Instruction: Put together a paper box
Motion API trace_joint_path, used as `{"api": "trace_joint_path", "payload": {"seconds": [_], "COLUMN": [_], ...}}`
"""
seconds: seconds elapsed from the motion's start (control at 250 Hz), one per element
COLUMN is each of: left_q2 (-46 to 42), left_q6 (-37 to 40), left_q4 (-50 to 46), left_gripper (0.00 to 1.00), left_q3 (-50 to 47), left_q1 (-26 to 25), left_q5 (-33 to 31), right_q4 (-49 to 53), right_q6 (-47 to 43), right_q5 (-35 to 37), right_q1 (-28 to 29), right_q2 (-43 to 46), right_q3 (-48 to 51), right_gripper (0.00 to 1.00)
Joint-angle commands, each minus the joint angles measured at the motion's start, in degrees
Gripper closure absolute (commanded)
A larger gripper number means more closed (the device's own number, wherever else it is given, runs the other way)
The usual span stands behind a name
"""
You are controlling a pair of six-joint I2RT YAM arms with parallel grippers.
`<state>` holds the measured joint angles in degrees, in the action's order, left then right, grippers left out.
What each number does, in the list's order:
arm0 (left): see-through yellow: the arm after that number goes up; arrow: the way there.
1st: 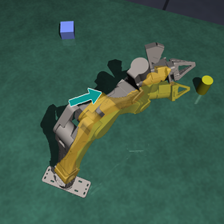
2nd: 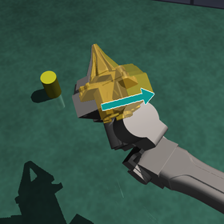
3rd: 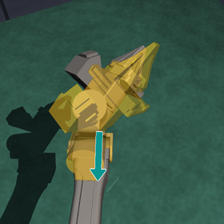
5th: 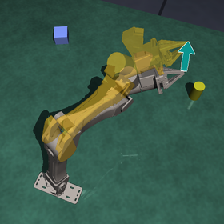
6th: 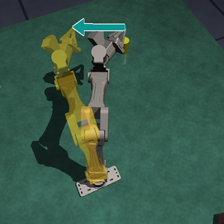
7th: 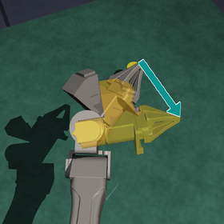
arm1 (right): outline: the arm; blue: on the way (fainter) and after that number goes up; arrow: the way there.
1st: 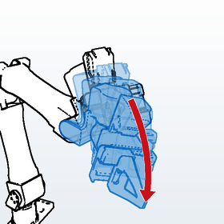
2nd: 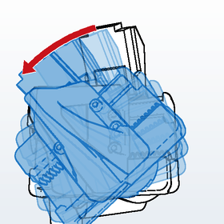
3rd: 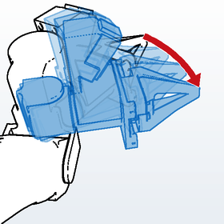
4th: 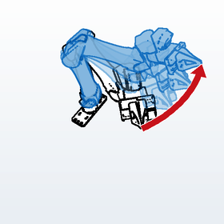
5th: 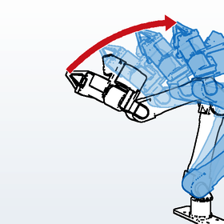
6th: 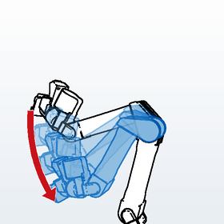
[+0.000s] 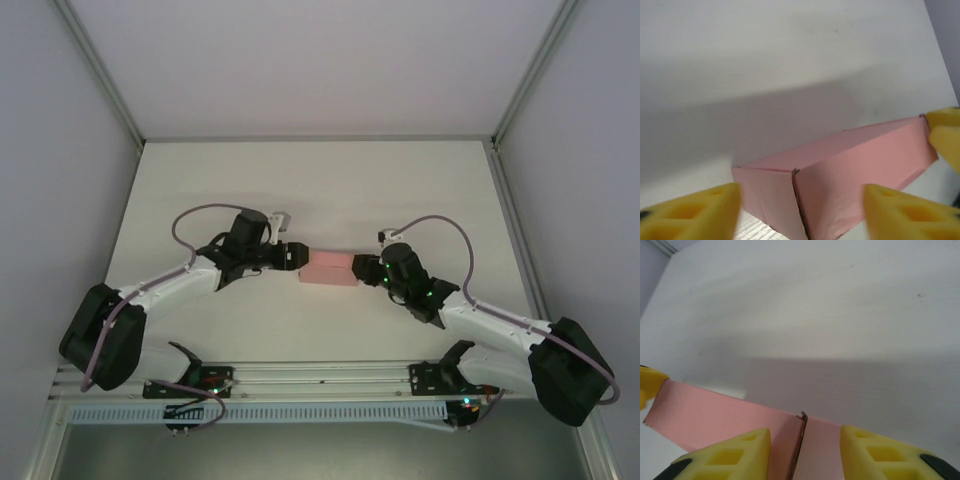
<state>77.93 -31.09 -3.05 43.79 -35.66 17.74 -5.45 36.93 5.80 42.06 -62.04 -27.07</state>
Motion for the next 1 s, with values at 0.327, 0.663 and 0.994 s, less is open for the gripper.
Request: {"api": "trace_joint_path", "payload": {"seconds": [0.327, 0.663, 0.994], "left_q2": [-13.15, -25.47, -24.84], "left_q6": [6.04, 8.92, 10.06], "left_q4": [-13.56, -4.31, -3.09], "left_gripper": [0.00, 0.00, 0.00], "left_q3": [10.08, -2.99, -3.32], "left_q1": [6.08, 20.71, 23.44], "left_q5": [-28.91, -29.91, -26.09], "right_q4": [21.17, 44.33, 53.15], "right_q6": [-35.78, -72.38, -77.06], "right_q5": [-14.80, -22.92, -16.63], "right_q1": [-0.65, -0.50, 1.45], "right_q2": [-6.84, -25.56, -40.56], "right_q3": [-22.42, -39.81, -50.70], "right_gripper": [0.00, 0.00, 0.14]}}
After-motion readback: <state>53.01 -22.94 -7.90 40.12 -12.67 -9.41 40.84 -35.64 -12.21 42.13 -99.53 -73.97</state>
